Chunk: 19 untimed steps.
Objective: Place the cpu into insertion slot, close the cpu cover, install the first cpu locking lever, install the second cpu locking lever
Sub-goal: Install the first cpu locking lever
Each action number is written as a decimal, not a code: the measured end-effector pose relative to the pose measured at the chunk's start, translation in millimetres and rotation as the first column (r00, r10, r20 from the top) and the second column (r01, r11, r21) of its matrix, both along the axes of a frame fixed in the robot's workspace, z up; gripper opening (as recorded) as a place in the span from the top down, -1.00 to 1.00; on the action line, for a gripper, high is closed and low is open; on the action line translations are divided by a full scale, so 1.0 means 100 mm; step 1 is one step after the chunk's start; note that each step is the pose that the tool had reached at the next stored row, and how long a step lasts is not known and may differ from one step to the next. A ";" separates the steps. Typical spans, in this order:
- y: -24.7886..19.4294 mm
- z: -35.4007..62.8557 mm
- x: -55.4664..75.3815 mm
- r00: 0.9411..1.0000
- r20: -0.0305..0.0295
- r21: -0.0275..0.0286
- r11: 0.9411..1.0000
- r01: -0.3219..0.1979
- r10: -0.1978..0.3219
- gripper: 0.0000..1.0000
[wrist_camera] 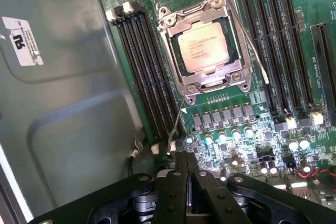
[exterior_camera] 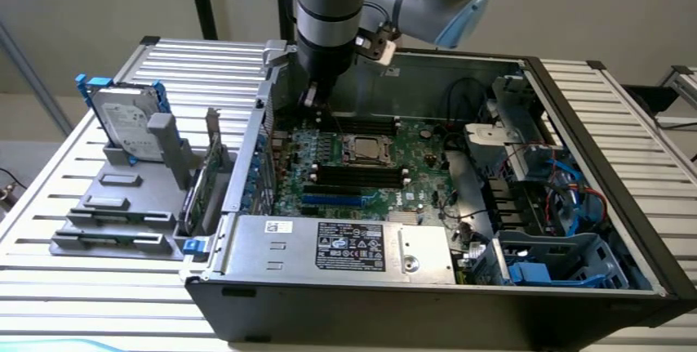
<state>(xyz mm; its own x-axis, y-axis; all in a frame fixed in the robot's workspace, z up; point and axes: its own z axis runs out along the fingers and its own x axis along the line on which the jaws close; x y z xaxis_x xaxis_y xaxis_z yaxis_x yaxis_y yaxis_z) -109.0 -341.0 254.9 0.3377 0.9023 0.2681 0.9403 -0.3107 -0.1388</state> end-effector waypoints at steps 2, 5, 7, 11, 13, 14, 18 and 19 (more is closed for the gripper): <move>0.000 -0.001 0.00 1.000 -0.002 0.000 1.000 0.023 -0.023 0.79; 0.000 -0.009 0.00 0.998 -0.004 0.000 0.998 0.062 -0.062 0.79; -0.001 -0.016 0.00 0.997 -0.005 0.000 0.997 0.083 -0.083 0.79; 0.000 -0.027 0.00 0.993 -0.009 -0.001 0.993 0.115 -0.115 0.79; 0.000 -0.030 -0.02 0.992 -0.013 -0.001 0.992 0.123 -0.123 0.79; 0.000 -0.031 -0.02 0.992 -0.016 -0.001 0.992 0.124 -0.124 0.79; -0.001 -0.035 -0.04 0.990 -0.036 0.002 0.991 0.136 -0.136 0.79; -0.001 -0.036 -0.04 0.989 -0.039 0.003 0.990 0.144 -0.144 0.79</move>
<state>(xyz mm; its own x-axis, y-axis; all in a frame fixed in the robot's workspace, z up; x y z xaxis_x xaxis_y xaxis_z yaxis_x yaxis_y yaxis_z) -112.5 -341.0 251.3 0.4738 0.8421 0.2576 0.8799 -0.4413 -0.1761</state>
